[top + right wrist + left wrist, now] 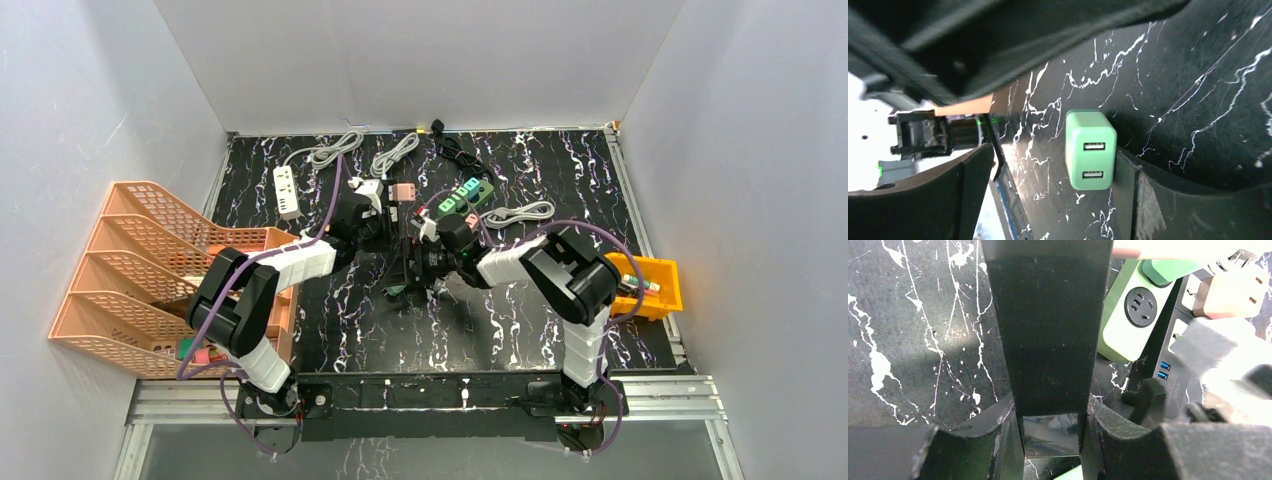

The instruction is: Pull the plug off the socket

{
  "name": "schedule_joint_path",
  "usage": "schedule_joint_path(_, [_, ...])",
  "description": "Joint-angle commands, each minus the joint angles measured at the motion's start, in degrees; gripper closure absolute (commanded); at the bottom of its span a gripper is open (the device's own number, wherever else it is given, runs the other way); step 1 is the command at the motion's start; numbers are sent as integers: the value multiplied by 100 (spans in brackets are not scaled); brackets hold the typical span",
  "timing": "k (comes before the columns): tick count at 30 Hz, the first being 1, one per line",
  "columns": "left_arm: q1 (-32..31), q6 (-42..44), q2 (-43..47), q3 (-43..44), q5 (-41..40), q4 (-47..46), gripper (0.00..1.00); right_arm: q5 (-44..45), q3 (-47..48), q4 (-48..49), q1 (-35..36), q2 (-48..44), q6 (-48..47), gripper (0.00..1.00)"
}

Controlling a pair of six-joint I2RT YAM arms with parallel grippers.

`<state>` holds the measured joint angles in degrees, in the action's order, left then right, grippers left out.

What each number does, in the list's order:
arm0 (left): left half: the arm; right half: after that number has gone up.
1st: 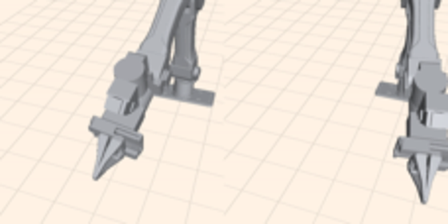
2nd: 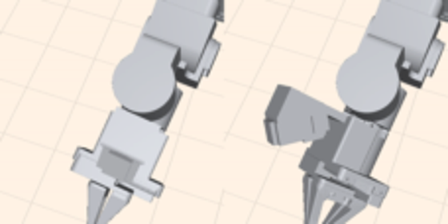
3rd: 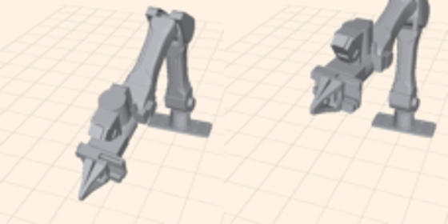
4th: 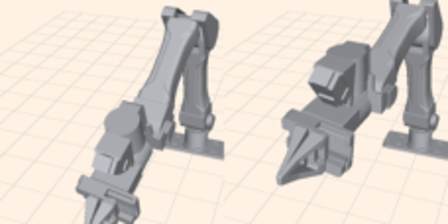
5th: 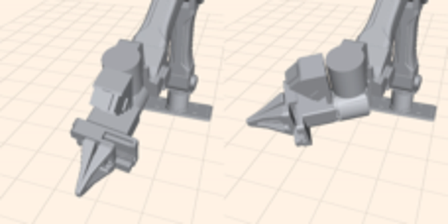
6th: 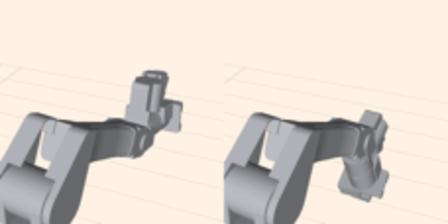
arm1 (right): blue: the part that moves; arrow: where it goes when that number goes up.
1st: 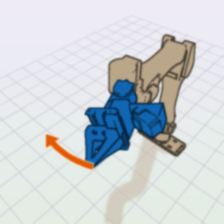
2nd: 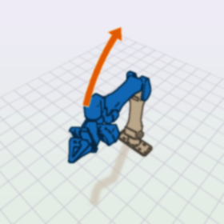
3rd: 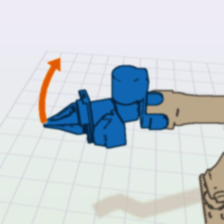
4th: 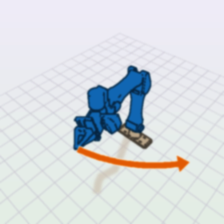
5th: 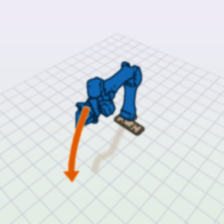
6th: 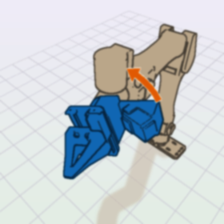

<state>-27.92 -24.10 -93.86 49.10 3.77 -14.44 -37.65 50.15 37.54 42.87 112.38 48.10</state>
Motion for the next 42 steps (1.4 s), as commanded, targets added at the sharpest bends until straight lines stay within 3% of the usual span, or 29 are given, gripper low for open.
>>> schedule_joint_path(1, [-3,140,473,-12,-224,-256,100,1809,517,-2138,162,-880,-975,9])
schedule_joint_path(7, [-3,169,446,-5,-326,-259,100,3803,552,-3171,212,-1777,-975,9])
schedule_joint_path(12, [-3,104,412,-116,-278,-415,100,4999,129,-2485,69,-2451,-975,9])
schedule_joint_path(18, [-5,52,384,-285,39,-721,100,3546,248,-1347,-849,-2288,-975,9])
schedule_joint_path(26, [-3,17,417,-370,158,-1051,100,1967,898,-108,-1080,-1025,-975,9])
schedule_joint_path(41, [-3,-110,556,-525,429,-1349,100,1780,1717,510,-1057,-225,-975,9])
schedule_joint_path(42, [-3,-112,540,-506,431,-1338,100,1750,1813,484,-1058,-166,-2915,9])
